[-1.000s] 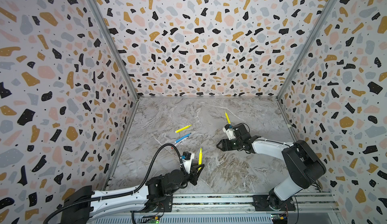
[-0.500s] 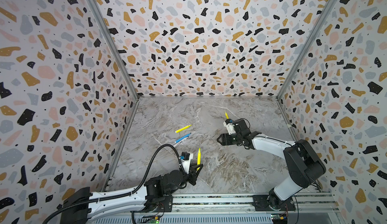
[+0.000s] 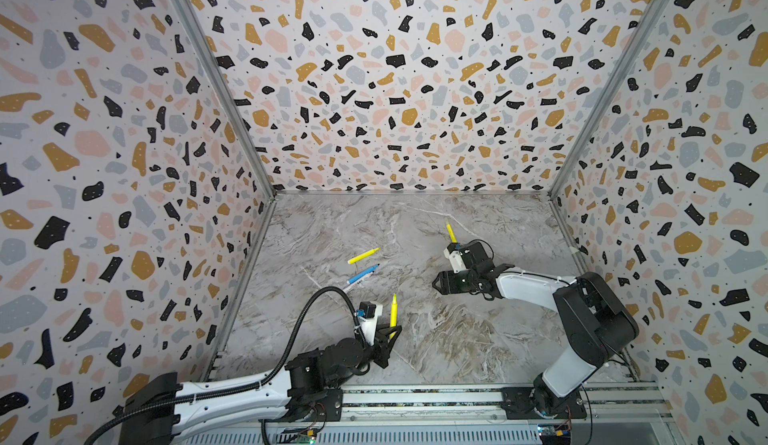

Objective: Insert the pens into the pen caps

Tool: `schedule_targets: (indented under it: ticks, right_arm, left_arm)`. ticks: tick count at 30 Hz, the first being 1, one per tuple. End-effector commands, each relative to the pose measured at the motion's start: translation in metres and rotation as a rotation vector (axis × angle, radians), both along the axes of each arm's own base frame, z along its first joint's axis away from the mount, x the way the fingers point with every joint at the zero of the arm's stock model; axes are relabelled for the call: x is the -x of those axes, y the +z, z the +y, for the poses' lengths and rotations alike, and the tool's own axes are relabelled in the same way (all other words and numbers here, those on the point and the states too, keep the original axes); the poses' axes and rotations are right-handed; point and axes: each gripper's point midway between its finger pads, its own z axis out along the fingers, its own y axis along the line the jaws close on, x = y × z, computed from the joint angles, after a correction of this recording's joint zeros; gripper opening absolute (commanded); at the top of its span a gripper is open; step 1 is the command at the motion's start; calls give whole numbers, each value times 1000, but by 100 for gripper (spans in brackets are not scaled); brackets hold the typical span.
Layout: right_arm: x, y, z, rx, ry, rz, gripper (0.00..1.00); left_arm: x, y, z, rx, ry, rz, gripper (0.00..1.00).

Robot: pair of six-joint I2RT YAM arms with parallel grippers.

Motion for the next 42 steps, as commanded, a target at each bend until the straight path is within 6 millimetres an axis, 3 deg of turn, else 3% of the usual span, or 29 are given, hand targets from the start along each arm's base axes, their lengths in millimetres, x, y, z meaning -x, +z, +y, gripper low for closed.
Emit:
schedule_targets:
  ticks: [1,6,13,16,19,24,27,33,42]
  right_arm:
    - [6,-8,0,7,-9,20,68]
    - [13,-11,7,-7,-2,31,68]
    - [25,-3,36,-54,52,39,68]
    - [32,8,59,-91,115,43,68]
    - [26,24,69,-95,136,1,68]
    - [1,43,67,-45,124,-62,68]
    - [-14,44,59,-24,107,-65,68]
    - [-33,33,41,21,85,-47,68]
    - [-35,12,29,67,90,-10,68]
  left_arm:
    - [-2,5,1,29,15,-9,0]
    - [-2,5,1,34,16,-10,1]
    - [-2,5,1,33,17,-11,0]
    - [-2,5,1,31,16,-10,0]
    - [-2,6,2,32,20,-11,0]
    - [-2,8,3,31,20,-14,1]
    - [-2,10,4,35,23,-16,1]
    - [-2,11,6,37,27,-20,1]
    - [-2,11,7,36,31,-19,1]
